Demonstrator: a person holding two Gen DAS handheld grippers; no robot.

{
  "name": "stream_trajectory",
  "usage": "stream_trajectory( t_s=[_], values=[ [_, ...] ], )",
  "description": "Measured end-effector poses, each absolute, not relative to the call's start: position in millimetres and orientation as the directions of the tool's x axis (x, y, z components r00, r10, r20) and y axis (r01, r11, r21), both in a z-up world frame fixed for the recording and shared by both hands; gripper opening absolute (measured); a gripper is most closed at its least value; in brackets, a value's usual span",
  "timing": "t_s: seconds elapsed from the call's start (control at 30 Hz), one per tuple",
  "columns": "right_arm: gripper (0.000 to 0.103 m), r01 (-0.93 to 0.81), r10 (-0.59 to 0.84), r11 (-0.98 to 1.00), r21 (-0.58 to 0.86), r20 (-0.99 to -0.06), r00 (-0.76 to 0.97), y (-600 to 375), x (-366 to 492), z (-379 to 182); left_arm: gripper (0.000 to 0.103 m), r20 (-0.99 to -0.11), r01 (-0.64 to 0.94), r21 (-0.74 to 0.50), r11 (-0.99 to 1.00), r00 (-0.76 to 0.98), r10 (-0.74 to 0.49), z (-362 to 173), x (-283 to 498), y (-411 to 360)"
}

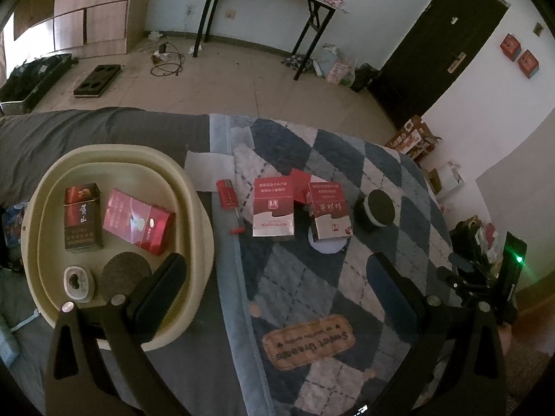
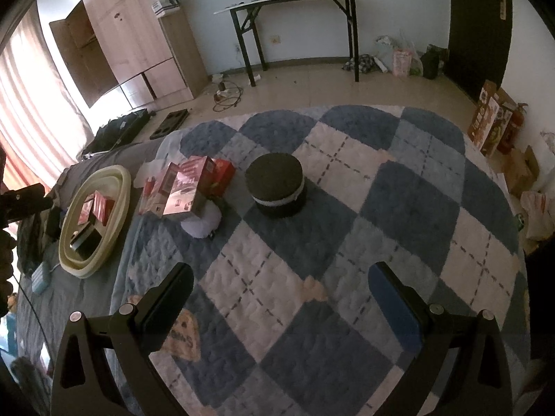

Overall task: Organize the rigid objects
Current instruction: 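Open both tools and withdraw them from the cream basin, then grasp the red box with the left tool while the right tool grasps the black puck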

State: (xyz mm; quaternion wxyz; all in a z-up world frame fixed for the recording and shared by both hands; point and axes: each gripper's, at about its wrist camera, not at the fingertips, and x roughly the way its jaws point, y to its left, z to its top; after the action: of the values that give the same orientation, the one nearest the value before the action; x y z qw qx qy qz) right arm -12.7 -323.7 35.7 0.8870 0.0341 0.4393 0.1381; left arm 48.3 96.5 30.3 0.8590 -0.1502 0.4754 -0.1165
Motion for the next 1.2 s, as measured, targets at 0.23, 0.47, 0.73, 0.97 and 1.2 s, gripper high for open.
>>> stream_trajectory(
  t_s=[0.23,0.47,0.73,0.97,1.2],
  values=[
    [0.103,-0.221,0.277,0.959,0.180,-0.772,0.573,-323,-14,35,0.103,-0.782,0.055,-0.374,0.926,0.519,-0.346,30,48,95],
    [0.103,-0.219,0.276,0.959,0.181,-0.775,0.569,-322,-13,35,0.103,-0.791,0.060,-0.368,0.928,0.505,-0.346,26,46,92],
    [0.103,-0.223,0.276,0.958,0.178,-0.773,0.571,-321,-13,34,0.103,-0.786,0.050,-0.388,0.920,0.503,-0.359,21,44,88],
    [0.103,-0.248,0.286,0.953,0.172,-0.777,0.561,-309,-8,33,0.103,-0.786,0.050,-0.405,0.913,0.491,-0.376,16,49,79],
    [0.103,-0.265,0.315,0.944,0.196,-0.776,0.547,-296,-2,31,0.103,-0.811,0.077,-0.377,0.923,0.454,-0.370,7,56,70]
  ],
)
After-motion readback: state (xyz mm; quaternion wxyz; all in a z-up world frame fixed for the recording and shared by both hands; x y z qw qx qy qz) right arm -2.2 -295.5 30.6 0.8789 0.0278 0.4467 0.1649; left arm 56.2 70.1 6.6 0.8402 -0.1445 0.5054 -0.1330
